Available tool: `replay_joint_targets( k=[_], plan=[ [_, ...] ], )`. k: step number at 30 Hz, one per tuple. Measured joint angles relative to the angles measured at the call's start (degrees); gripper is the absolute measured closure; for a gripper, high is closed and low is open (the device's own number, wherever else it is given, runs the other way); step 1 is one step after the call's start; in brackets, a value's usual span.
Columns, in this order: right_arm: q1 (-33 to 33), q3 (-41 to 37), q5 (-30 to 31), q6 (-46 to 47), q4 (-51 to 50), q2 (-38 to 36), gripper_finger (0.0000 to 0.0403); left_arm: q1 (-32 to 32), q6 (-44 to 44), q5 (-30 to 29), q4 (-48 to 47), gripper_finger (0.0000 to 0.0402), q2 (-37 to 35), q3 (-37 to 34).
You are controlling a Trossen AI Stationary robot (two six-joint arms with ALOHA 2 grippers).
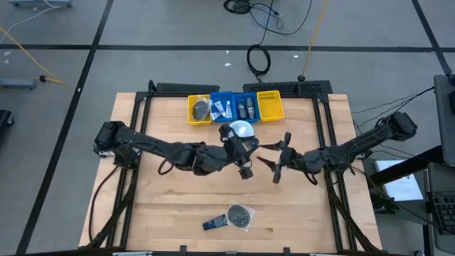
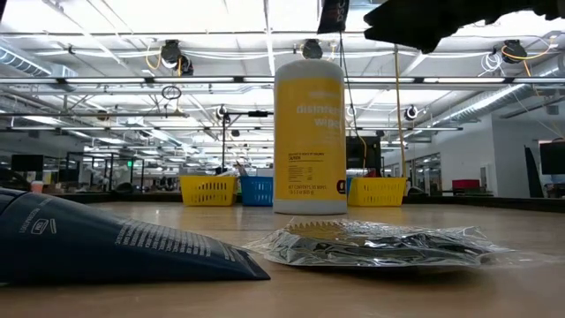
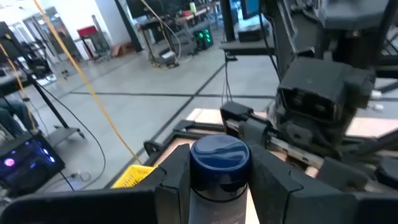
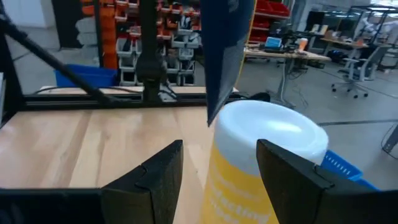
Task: Pick & Place Travel size toiletries
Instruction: Put the shaving cream into the right yellow basket
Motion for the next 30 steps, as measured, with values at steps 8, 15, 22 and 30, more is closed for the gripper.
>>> replay_joint_targets(
  k=[8, 15, 22, 30],
  plan=[
    [-3.14, 0.0, -0.04, -1.21, 5.22, 0.0, 0.0206, 1.32, 3.59, 0.5, 4.05, 0.029, -0.02, 0.0],
    [-5.3, 0.0, -1.7, -3.22, 9.65, -0.02, 0.0206, 2.27, 6.53, 0.53, 8.1, 0.029, -0.02, -0.02],
    [-7.5, 0.0, -3.12, -3.42, 11.67, 1.42, 0.0206, 3.63, 7.3, 3.57, 10.17, 0.029, -0.04, -0.01],
    [-9.78, 0.0, -2.92, -6.2, 19.78, 6.92, 0.0217, 4.23, 7.12, 4.47, 10.32, 0.029, -0.04, 0.0]
  ],
)
